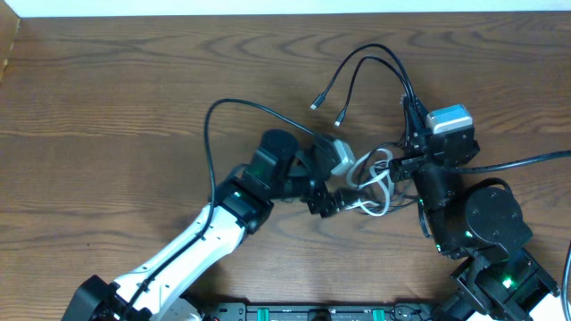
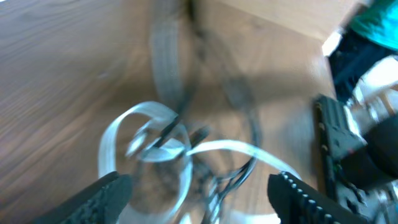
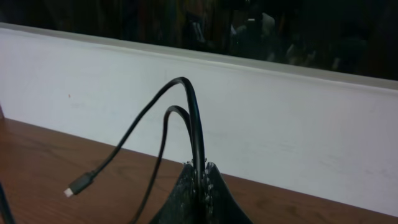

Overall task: Untangle cables
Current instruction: 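Pull the grippers apart, stretching the black cable outward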

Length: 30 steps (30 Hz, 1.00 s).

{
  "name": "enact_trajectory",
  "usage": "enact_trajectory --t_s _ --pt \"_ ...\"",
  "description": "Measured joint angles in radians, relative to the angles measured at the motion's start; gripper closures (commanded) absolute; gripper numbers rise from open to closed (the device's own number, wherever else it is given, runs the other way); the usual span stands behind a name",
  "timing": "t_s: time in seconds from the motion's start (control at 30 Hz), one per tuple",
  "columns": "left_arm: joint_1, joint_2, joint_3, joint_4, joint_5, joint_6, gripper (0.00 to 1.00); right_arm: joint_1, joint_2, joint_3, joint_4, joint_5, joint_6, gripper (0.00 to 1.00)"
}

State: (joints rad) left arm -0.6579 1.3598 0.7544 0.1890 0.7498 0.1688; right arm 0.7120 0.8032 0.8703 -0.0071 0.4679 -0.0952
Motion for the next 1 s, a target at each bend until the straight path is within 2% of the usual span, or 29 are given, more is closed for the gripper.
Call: enact_trajectory --t_s 0.13,0.2,0.23,0.27,0.3,0.33,0.53,0.7,0.83,1.0 --pt "-0.048 0.003 0.0 -0.005 0.031 0.074 0.19 0.013 0.0 0.0 0.0 -0.002 0.0 0.99" --pt "-0.066 0.017 0.0 -0.005 0.037 0.108 0.21 0.022 0.0 0.0 -0.001 -0.003 0.0 0.99" --pt "-0.074 0.032 0.0 -0.003 0.038 0.128 0.28 0.029 0.0 0.0 -0.001 -0.004 0.0 0.99" --pt "-0.077 0.039 0.0 -0.003 0.038 0.132 0.42 0.031 0.0 0.0 0.0 -0.003 0.0 0.99" --pt "-0.08 0.053 0.0 0.003 0.039 0.145 0.64 0.035 0.0 0.0 0.0 -0.004 0.0 0.99" --pt "-0.082 0.068 0.0 0.011 0.041 0.153 0.92 0.04 0.0 0.0 -0.001 -0.003 0.0 0.99" --pt "-0.084 0.151 0.0 0.051 -0.008 0.173 0.93 0.075 0.0 0.0 -0.011 -0.004 0.0 0.99" --pt "-0.077 0.142 0.0 0.066 -0.105 0.174 0.93 0.089 0.0 0.0 -0.064 0.032 0.0 0.99" --pt "-0.04 0.08 0.0 0.068 -0.21 0.174 0.93 0.091 0.0 0.002 -0.143 0.123 0.0 0.99" --pt "0.064 -0.068 0.0 0.017 -0.393 0.172 0.93 0.091 0.0 0.004 -0.238 0.357 0.005 0.99"
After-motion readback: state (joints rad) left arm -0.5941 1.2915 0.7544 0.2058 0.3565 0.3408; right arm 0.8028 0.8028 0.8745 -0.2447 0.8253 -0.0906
